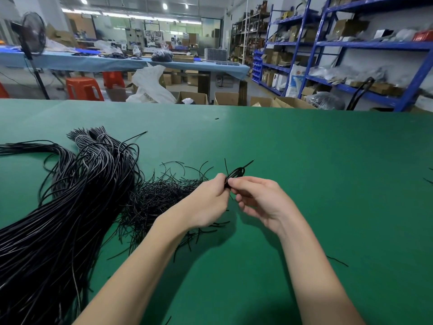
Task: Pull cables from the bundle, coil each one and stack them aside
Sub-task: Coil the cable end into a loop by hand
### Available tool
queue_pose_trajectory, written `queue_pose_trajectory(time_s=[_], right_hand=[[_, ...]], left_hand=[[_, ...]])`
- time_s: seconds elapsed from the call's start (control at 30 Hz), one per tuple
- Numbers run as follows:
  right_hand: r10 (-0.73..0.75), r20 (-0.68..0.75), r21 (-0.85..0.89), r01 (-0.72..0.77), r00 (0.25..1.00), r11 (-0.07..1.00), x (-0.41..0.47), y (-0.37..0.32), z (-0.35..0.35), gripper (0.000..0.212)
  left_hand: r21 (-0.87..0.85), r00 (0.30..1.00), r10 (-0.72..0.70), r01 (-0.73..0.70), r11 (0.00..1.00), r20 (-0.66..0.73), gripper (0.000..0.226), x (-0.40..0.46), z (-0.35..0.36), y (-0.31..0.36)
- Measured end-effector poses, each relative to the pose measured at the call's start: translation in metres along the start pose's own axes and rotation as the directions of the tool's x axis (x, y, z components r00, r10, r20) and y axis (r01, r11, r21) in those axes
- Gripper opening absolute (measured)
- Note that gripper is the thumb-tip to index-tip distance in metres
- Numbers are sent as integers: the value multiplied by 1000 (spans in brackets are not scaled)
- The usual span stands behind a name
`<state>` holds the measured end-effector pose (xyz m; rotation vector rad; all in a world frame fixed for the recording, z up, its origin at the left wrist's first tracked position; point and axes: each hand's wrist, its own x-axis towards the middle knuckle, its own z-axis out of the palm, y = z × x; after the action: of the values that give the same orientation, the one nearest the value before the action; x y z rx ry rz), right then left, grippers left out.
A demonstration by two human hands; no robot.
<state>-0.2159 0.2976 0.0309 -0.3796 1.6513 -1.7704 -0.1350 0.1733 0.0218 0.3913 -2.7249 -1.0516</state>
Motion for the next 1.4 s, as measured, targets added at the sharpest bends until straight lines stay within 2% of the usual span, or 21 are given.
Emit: queue_pose_trajectory(time_s=[0.23, 0.33, 0.5, 0.67, 0.77, 0.9, 1.03, 1.2, 1.33, 1.4], right_hand=[[48, -2, 53, -48, 999, 997, 2, 0, -5, 13], [49, -7, 22, -49, 999, 999, 2, 1, -4, 19], [24, -10, -27, -24, 1000, 999, 2, 1, -2, 20], [18, 67, -45, -15, 998, 999, -1, 0, -11, 8], [48, 90, -49, -44, 995, 998, -2, -1, -18, 7], [90, 141, 29, -95, 986, 995, 1, 3, -23, 6], [118, 170, 137, -142, 978, 980, 4, 10, -26, 6], [165, 224, 291, -228, 960, 929, 7, 17, -28, 5], [157, 254, 265, -225, 954, 938, 9, 18, -30, 5], [107, 277, 225, -173, 955, 959, 10, 21, -34, 10]], left_hand=[[-175, 989, 100, -118, 977, -111, 32, -6, 11, 4], [-167, 968, 146, -182, 969, -206, 39, -6, 17, 2], [-215, 948, 104, -174, 961, -301, 40, -1, 22, -2], [-268, 948, 88, -174, 948, -306, 41, 2, 20, -7], [-367, 953, 83, -191, 910, -290, 42, 4, 19, -8], [-499, 963, 86, -207, 841, -254, 47, 4, 19, -5], [-558, 968, 87, -209, 803, -237, 52, 3, 20, -2], [-514, 958, 80, -217, 830, -276, 46, 0, 20, 2], [-441, 948, 104, -235, 866, -301, 43, -4, 18, 5], [-433, 960, 125, -226, 873, -250, 44, -8, 15, 7]])
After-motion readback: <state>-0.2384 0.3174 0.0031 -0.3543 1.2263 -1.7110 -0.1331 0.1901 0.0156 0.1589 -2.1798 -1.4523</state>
